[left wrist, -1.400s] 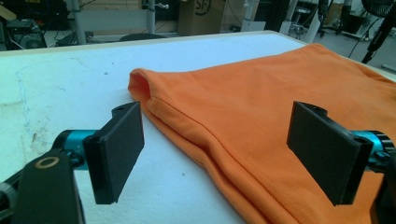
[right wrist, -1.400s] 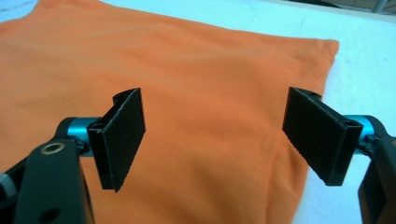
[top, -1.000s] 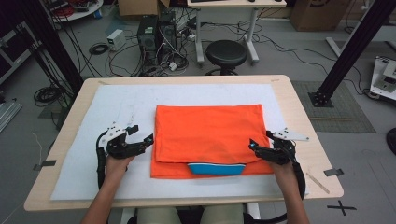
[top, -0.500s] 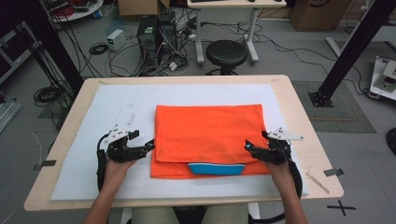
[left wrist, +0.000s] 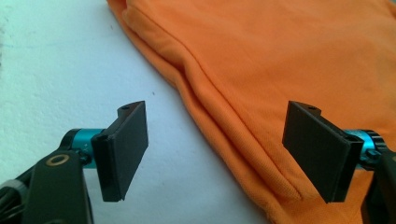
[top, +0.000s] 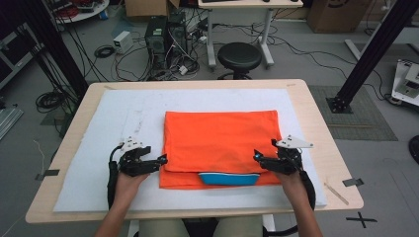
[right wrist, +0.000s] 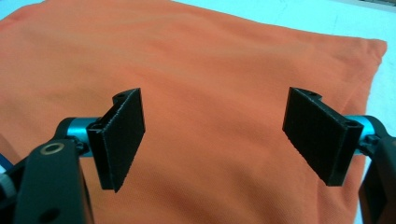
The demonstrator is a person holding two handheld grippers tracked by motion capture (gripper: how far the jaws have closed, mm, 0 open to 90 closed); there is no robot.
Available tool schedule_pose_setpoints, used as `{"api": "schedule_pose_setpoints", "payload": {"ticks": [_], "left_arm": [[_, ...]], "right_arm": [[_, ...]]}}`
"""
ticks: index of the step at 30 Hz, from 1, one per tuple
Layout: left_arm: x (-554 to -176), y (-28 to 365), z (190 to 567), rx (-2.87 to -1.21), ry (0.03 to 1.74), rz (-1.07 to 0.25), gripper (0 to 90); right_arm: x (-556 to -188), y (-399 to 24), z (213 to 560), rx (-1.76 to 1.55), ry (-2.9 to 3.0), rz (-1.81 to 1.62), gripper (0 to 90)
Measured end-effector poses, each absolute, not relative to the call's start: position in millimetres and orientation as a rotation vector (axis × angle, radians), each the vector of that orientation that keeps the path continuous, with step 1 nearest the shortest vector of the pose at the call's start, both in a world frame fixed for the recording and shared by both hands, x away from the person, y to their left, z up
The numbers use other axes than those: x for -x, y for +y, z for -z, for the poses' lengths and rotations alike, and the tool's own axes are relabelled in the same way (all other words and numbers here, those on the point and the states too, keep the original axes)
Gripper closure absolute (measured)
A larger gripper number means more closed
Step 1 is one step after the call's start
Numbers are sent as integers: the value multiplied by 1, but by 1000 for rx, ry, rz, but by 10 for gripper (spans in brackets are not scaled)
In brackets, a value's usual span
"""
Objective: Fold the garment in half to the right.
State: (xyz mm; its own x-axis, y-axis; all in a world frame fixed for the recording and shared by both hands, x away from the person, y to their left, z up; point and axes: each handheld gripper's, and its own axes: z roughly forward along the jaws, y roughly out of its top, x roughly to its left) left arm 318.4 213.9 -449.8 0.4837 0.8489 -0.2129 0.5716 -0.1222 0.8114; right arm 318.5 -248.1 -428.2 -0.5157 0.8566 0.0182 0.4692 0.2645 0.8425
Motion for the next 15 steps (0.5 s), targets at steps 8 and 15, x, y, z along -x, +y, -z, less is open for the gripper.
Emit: {"api": "schedule_pose_setpoints", "payload": {"ticks": [8, 15], "left_arm": [[-317, 204, 454, -1851, 1219, -344, 327], [-315, 196, 454, -1896, 1219, -352, 455]], "right_arm": [[-320, -243, 426, -1190, 2111, -1166, 212], [-324, -232, 423, -1170, 2143, -1170, 212]]}}
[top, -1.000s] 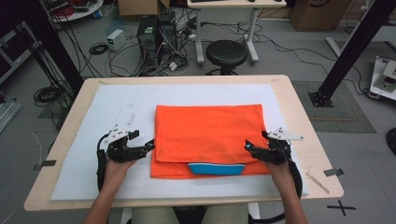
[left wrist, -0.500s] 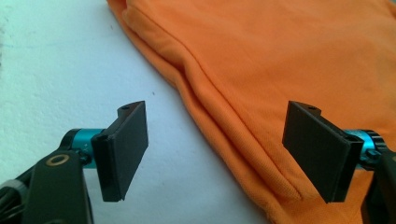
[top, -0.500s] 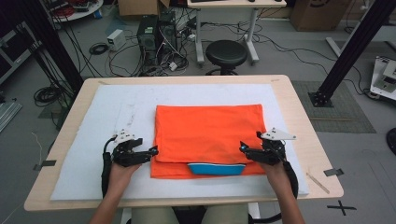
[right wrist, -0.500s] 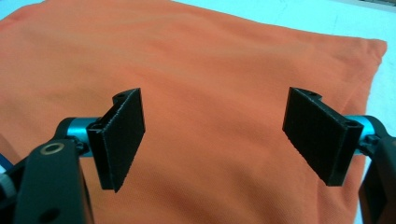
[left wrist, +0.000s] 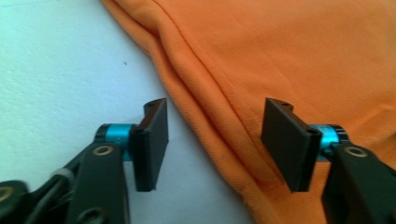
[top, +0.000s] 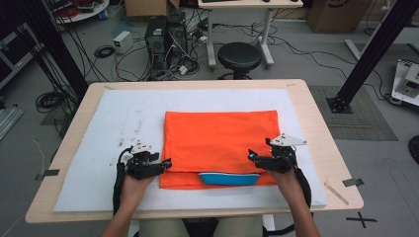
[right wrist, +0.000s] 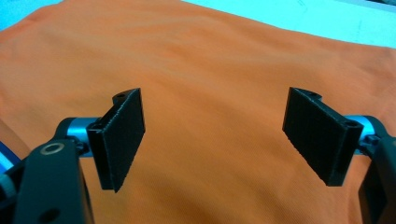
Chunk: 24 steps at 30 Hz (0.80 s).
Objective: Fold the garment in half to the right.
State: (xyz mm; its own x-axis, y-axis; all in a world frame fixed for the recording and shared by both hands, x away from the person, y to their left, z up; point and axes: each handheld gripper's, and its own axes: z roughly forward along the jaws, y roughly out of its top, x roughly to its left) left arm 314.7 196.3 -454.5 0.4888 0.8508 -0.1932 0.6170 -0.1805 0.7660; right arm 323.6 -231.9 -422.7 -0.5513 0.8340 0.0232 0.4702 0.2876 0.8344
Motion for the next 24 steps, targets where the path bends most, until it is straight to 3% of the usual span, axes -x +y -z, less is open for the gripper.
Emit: {"api": "schedule_pose_setpoints", "payload": {"ticks": [9, 17, 24], "left_arm": [[-313, 194, 454, -1922, 1206, -373, 665], [-312, 193, 454, -1937, 1186, -356, 793], [-312, 192, 454, -1934, 1186, -357, 828]], "right_arm": [[-349, -212, 415, -1148, 2233, -1172, 213], [-385, -180, 407, -1115, 2310, -1139, 212], [-410, -149, 405, -1112, 2350, -1170, 212]]}}
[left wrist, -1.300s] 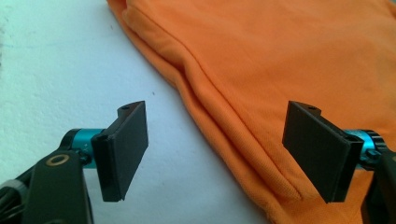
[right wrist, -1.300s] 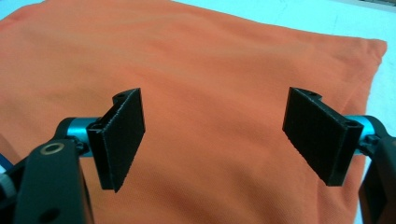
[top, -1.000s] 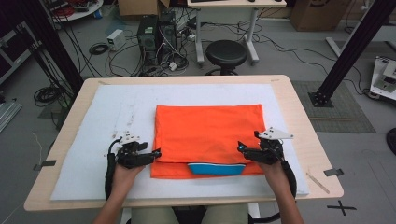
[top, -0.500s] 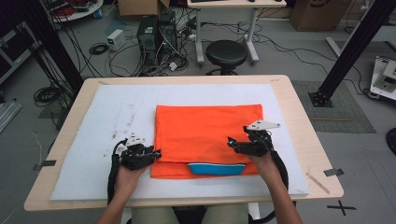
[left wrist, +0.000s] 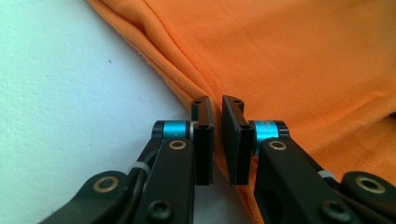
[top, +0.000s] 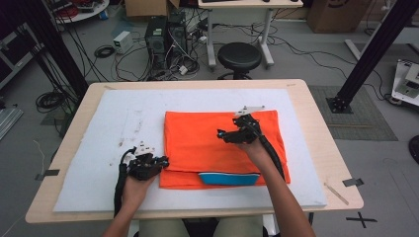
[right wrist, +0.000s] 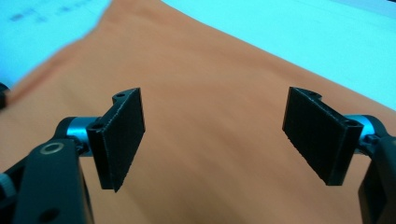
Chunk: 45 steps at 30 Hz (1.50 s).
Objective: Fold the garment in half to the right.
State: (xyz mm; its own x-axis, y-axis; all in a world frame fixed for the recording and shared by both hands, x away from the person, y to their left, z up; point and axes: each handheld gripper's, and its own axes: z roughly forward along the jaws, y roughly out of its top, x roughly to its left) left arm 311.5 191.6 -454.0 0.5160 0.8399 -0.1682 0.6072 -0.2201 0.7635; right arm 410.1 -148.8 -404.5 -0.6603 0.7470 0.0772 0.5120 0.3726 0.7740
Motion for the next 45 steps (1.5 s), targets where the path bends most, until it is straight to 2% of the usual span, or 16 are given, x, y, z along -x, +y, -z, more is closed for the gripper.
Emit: {"api": "schedule_pose_setpoints", "payload": {"ticks": [15, 25, 33, 37, 41, 45], "left_arm": [[-313, 195, 454, -1923, 1193, -321, 840], [-313, 195, 454, -1923, 1195, -320, 840], [-313, 195, 454, -1920, 1198, -315, 842], [-313, 195, 454, -1916, 1197, -306, 844], [-314, 196, 454, -1912, 1196, -299, 844], [-313, 196, 454, -1911, 1196, -299, 843]], "right_arm": [[-458, -61, 409, -992, 2519, -1137, 237], [-476, -25, 417, -979, 2590, -1105, 297], [-487, 6, 421, -975, 2642, -1075, 307], [-492, 22, 425, -948, 2669, -1045, 329], [-496, 36, 429, -931, 2695, -1033, 397], [-497, 49, 434, -911, 2717, -1010, 399]]}}
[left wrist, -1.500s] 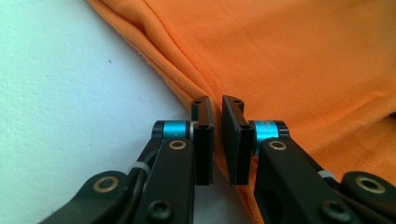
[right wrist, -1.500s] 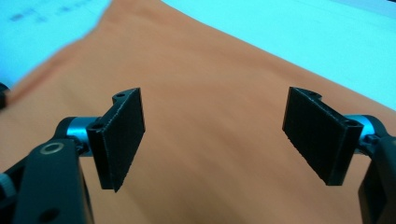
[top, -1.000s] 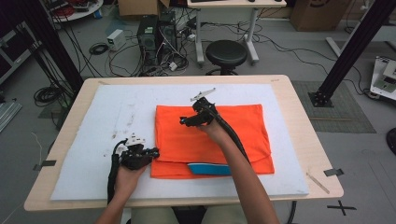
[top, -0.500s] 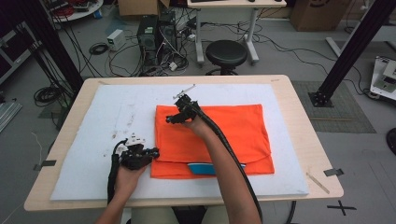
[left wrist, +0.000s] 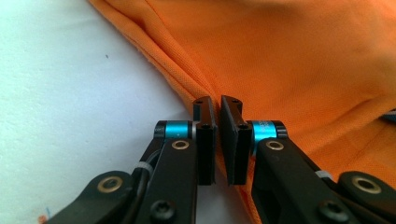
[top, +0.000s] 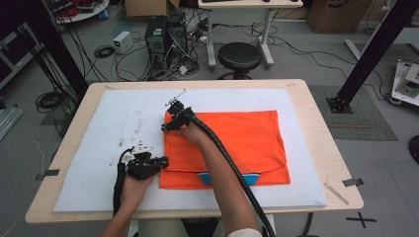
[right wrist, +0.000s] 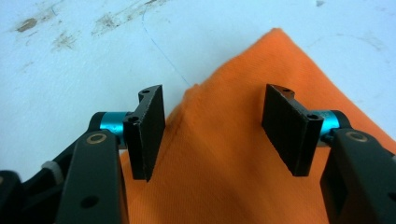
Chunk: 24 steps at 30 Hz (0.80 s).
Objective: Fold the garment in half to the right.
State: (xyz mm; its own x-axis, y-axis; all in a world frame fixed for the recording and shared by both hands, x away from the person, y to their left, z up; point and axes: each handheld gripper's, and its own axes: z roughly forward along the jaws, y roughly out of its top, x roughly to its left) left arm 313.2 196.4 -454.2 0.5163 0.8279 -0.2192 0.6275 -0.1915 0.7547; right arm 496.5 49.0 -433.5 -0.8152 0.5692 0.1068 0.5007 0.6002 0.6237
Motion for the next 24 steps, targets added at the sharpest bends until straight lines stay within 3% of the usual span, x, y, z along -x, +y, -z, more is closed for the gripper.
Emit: {"api": "schedule_pose_setpoints", "payload": {"ticks": [11, 24], "left_arm": [[-313, 195, 454, -1913, 1193, -313, 843], [-312, 195, 455, -1906, 1195, -327, 842]], "right_arm": [[-494, 74, 441, -841, 2680, -834, 436], [-489, 78, 438, -830, 2657, -796, 684]]}}
